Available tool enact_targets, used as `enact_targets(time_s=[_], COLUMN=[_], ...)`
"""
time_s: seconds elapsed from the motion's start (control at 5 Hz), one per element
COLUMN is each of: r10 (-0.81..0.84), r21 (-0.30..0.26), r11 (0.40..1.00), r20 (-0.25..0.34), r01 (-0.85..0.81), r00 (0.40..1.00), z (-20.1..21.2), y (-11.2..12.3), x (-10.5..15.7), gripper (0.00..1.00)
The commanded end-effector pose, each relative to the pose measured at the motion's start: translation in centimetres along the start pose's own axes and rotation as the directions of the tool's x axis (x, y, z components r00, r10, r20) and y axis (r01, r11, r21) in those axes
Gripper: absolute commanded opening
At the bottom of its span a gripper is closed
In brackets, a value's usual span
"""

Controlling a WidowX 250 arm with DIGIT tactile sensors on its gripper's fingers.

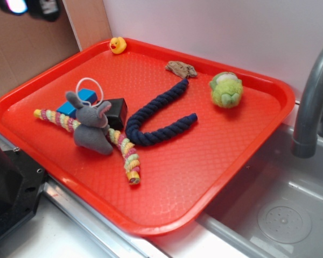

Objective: Grab the blue block.

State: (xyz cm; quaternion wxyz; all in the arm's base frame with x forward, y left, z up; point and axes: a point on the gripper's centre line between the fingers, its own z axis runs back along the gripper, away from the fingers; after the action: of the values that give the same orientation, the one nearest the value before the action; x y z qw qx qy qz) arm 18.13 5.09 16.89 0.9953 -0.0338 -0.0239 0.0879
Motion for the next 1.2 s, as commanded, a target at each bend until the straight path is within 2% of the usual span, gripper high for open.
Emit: enact_targets(time_s=[0.0, 0.2, 0.4, 0.8, 1.0], r10=[0.255, 0.280, 0.268, 0.231, 0.220], r21=[-0.043, -0.053, -0.045, 0.051, 0.085], r11=[0.967, 0.960, 0.963, 0.971, 0.971], r20=[0.201, 0.161, 0.115, 0.055, 0.029], r01=[-0.252, -0.275, -0.265, -0.234, -0.222], r00=[0.946, 0.946, 0.956, 0.971, 0.975], z=[-4.2, -6.8, -9.0, -13.1, -14.9], y=[3.7, 3.5, 4.3, 3.6, 3.3], x=[-0.9, -1.0, 0.1, 0.5, 0.1], gripper=[1.00, 1.00, 1.00, 1.00, 0.80])
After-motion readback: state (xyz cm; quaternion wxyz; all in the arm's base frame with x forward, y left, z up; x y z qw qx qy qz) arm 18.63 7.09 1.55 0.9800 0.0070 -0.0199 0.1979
